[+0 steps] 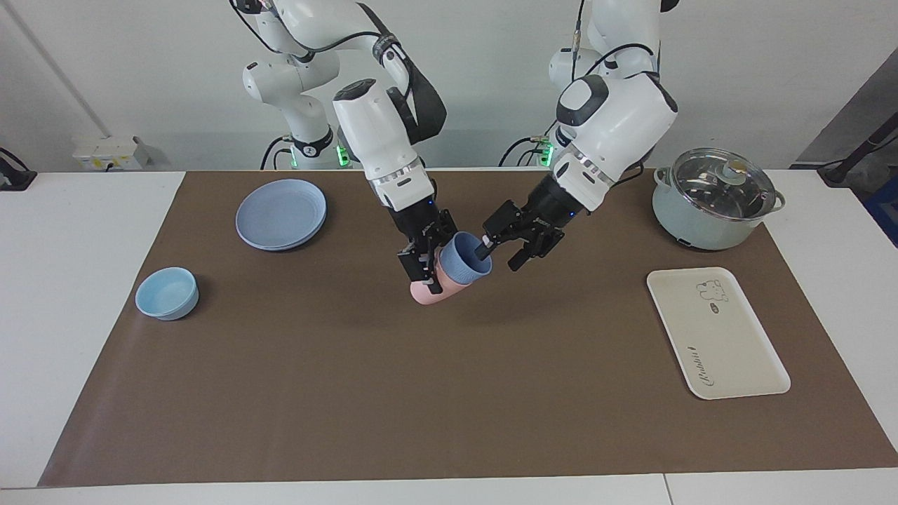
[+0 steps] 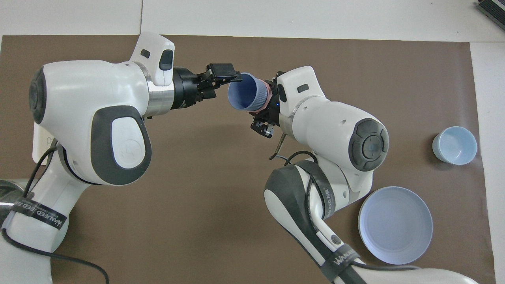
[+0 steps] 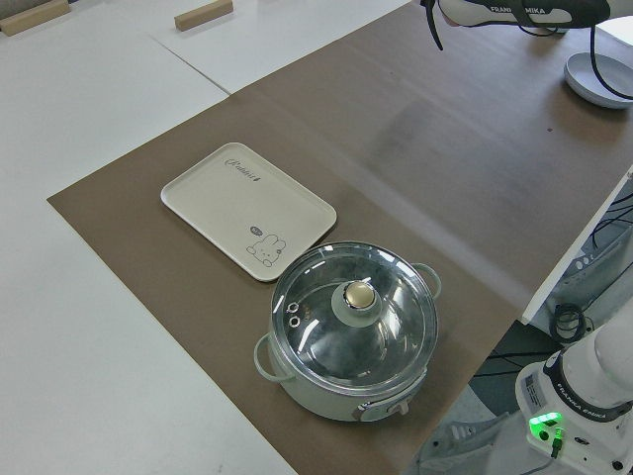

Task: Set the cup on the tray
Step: 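Grasp the cup's blue base with the left gripper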

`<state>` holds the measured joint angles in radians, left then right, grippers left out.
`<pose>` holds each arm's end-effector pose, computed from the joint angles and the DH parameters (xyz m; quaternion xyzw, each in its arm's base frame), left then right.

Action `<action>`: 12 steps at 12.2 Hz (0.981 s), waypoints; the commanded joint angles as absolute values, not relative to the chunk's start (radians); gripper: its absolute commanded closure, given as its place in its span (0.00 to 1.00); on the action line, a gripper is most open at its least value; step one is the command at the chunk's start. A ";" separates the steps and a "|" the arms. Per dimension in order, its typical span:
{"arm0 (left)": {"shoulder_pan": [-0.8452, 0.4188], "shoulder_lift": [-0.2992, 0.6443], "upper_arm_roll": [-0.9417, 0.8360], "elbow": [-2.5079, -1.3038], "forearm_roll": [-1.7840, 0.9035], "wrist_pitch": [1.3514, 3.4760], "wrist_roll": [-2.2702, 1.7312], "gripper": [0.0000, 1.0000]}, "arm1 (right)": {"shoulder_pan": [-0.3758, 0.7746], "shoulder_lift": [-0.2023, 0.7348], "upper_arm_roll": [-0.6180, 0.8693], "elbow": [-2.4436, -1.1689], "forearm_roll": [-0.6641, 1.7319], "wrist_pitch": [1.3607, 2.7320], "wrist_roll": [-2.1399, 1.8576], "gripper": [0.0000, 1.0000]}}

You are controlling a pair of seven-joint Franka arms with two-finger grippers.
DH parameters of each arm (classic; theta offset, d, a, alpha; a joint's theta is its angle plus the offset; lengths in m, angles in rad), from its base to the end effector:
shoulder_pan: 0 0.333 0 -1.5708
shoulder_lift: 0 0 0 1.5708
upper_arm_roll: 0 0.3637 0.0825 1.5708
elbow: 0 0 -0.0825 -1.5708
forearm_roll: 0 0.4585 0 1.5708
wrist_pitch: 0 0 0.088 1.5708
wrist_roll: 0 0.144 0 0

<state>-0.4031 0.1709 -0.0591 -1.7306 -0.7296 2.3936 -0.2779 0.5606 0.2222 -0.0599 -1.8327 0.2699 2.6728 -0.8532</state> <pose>0.6643 -0.3529 0.5297 0.9186 0.1120 0.1017 0.3650 0.6668 0.3640 0.4627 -0.7947 -0.5191 -0.3129 0.0341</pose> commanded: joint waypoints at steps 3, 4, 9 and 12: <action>-0.446 0.135 -0.046 -1.799 -0.753 2.392 -0.253 0.32 | 0.561 0.218 -0.064 -1.812 0.235 2.645 -0.821 1.00; -0.446 0.130 -0.046 -1.799 -0.753 2.381 -0.253 0.42 | 0.561 0.218 -0.064 -1.812 0.235 2.643 -0.821 1.00; -0.446 0.133 -0.043 -1.790 -0.741 2.356 -0.253 1.00 | 0.560 0.216 -0.064 -1.813 0.235 2.643 -0.818 1.00; -0.439 0.144 -0.043 -1.755 -0.739 2.346 -0.256 1.00 | 0.560 0.216 -0.064 -1.813 0.235 2.643 -0.818 1.00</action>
